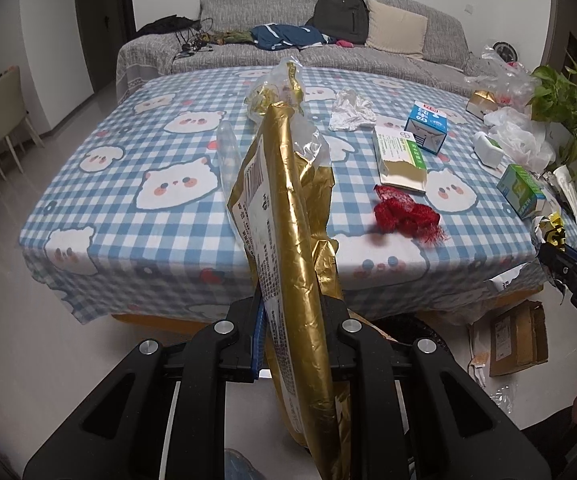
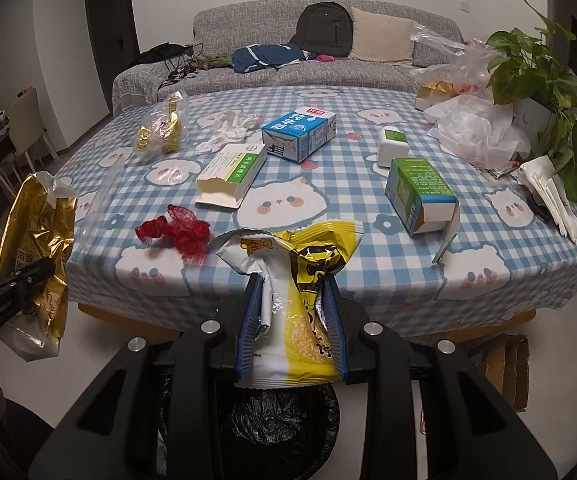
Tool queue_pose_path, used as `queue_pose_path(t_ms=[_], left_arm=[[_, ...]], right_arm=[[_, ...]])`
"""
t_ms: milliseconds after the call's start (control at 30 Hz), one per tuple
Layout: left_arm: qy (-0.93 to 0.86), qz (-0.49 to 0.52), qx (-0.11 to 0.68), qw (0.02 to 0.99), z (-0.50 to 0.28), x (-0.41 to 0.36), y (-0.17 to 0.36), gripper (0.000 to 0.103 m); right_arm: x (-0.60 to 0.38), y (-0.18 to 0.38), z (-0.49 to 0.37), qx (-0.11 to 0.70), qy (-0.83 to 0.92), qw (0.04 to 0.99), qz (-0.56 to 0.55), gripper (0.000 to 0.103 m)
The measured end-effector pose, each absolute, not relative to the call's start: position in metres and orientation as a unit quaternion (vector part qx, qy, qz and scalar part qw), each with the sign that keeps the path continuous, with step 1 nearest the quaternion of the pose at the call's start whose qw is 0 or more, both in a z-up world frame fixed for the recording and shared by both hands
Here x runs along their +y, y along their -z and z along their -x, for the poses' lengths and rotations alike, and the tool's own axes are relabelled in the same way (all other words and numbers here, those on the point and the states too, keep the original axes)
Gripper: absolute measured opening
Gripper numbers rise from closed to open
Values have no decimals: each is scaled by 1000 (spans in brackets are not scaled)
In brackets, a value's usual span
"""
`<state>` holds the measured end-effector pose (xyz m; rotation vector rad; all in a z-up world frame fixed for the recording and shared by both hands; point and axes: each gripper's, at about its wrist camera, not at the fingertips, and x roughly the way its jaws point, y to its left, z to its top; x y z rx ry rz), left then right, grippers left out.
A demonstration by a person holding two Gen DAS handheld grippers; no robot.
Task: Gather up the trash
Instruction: 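Lift both held packets and carry them over the black trash bin, then open the right gripper to drop the yellow packet into the bin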
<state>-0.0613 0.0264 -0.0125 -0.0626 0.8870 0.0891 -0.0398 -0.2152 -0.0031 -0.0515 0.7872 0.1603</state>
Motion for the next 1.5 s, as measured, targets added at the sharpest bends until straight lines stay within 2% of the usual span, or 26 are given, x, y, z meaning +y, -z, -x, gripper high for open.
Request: queue_pose_path(t_ms=[500,1033,1500], left_arm=[[-37,65,455,887,104,22,66,17],[-30,89,502,860,129,4,156,17],[-35,79,506,858,142,10,197,17]], right_arm=[[-193,45,71,404,-105,907,51,29],[-175,135,93,455,-116,881,54,29],[-155,192,90,488,-124,863,49,30]])
